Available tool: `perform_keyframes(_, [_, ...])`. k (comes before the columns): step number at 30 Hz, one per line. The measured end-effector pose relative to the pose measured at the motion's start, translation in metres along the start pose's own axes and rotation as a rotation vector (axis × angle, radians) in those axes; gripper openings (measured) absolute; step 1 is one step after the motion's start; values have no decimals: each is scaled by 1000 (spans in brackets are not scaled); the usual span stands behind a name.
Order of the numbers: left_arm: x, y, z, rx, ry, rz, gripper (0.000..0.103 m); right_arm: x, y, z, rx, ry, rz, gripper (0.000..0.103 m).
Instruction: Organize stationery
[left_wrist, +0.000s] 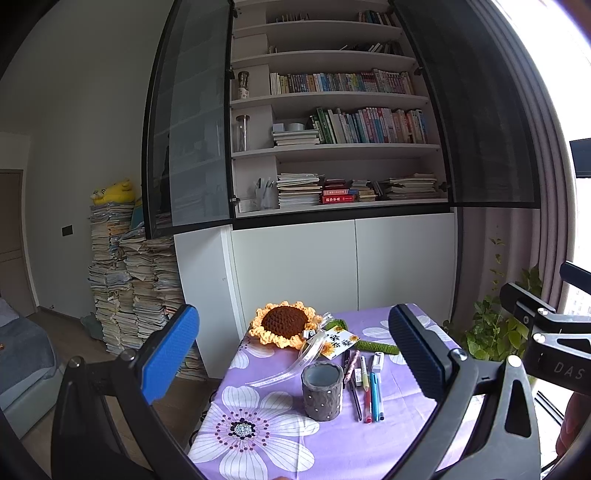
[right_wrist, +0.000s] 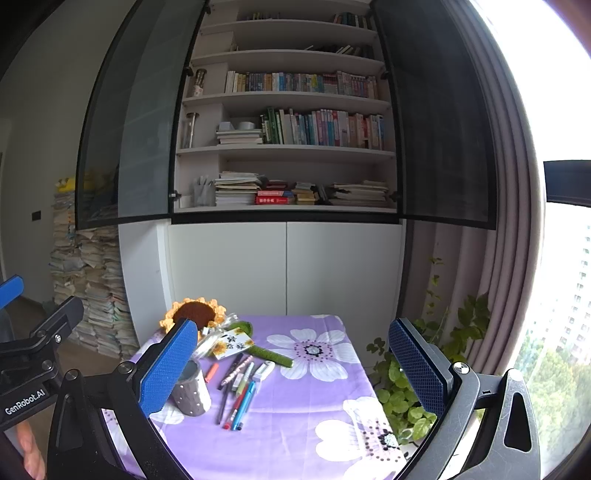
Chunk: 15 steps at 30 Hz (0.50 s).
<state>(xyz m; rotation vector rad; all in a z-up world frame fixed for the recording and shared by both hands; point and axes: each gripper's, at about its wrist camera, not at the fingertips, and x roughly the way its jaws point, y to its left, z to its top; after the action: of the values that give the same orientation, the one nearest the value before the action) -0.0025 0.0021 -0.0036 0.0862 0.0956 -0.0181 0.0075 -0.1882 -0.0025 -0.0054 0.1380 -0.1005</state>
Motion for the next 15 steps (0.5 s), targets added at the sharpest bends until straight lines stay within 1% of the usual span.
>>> perform_keyframes(7, [-3, 4, 2, -9, -11, 4, 102, 0, 0, -2, 1, 1, 1, 103])
perform_keyframes(15, [-6, 1, 3, 14, -18, -6, 102, 0, 1, -4, -1, 2, 1, 103])
